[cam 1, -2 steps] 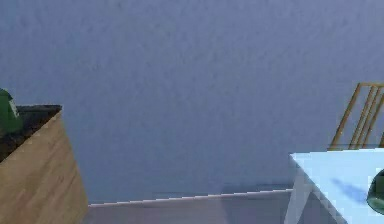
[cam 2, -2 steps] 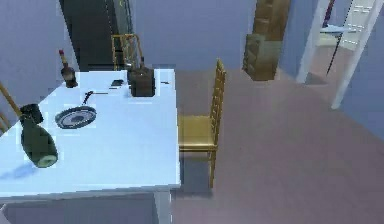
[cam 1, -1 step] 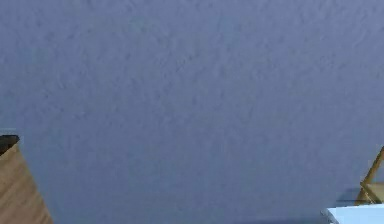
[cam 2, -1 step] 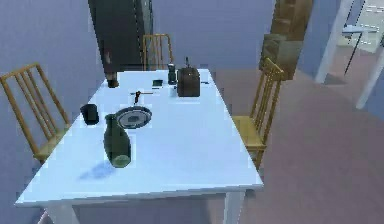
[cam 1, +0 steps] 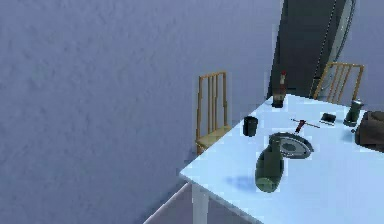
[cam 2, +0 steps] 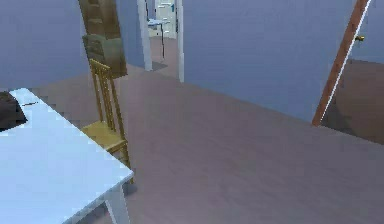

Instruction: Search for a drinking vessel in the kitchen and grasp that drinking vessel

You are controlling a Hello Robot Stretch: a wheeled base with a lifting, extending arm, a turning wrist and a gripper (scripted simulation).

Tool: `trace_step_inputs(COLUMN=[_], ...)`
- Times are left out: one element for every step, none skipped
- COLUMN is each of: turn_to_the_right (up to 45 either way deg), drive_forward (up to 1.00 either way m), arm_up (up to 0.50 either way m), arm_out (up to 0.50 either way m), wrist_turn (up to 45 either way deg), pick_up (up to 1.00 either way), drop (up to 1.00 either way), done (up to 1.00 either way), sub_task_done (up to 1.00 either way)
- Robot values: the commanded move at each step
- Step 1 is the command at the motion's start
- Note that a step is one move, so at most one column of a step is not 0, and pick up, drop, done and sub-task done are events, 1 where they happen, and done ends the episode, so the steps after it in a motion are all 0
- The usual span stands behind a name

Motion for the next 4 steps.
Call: trace_step_inputs(turn_to_the_right=[15.0,0.0,-45.0,-36.0], drive_forward=[0.0,0.4,0.0,0.0], arm_up=[0.0,0.0,0.0,0.0], arm_out=[0.0,0.0,0.0,0.0], wrist_turn=[0.0,0.0,0.0,0.0], pick_up=[0.0,0.0,0.0,0.0], drop=[0.0,0.0,0.0,0.0], done=[0.0,0.0,0.0,0.0], sub_task_done=[0.0,0.0,0.0,0.0])
